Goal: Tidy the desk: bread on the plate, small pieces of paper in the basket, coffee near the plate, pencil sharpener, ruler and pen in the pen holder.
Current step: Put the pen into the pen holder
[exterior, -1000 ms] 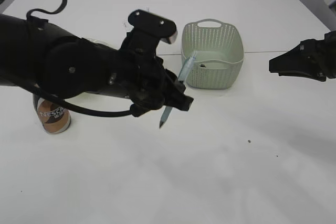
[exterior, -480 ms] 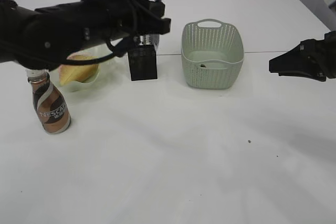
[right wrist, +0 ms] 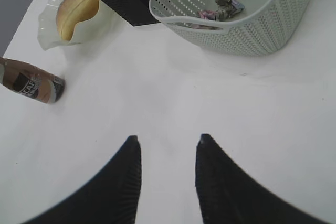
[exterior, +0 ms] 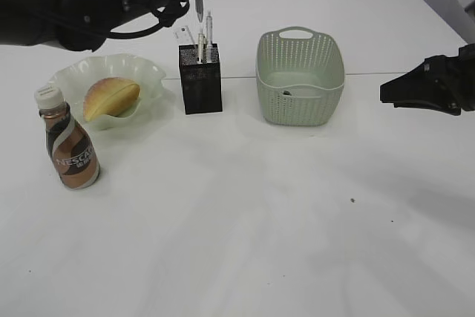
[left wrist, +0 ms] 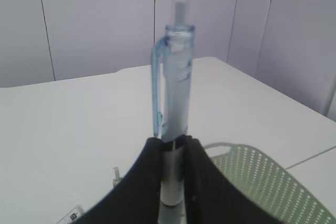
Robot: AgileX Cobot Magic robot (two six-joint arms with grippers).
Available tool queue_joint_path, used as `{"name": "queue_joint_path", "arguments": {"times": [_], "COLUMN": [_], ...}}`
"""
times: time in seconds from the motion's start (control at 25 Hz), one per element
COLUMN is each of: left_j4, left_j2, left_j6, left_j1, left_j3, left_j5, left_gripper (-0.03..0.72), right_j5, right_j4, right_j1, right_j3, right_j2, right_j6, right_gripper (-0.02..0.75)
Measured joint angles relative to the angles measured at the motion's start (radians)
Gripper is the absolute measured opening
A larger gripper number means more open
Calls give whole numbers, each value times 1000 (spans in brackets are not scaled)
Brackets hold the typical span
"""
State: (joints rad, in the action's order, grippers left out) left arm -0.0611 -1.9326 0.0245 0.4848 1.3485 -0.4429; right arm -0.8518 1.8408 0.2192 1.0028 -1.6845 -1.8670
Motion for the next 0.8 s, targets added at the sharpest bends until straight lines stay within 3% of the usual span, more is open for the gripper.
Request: {"name": "queue_joint_path", "arguments": {"times": [0.4,0.8], "left_j4": [-1,-2], "left_j2": [-176,-289], "left_j6": [0,0], "left_j1": [-59,-61], "left_j3": [154,231], "left_j5": [17,24], "left_gripper": [64,65], "right_j5": [4,8], "right_j4": [0,0], "right_j1": [0,0], "right_j3": [0,0], "right_j2": [0,0], "right_j6": [0,0], "right_gripper": [259,260]}}
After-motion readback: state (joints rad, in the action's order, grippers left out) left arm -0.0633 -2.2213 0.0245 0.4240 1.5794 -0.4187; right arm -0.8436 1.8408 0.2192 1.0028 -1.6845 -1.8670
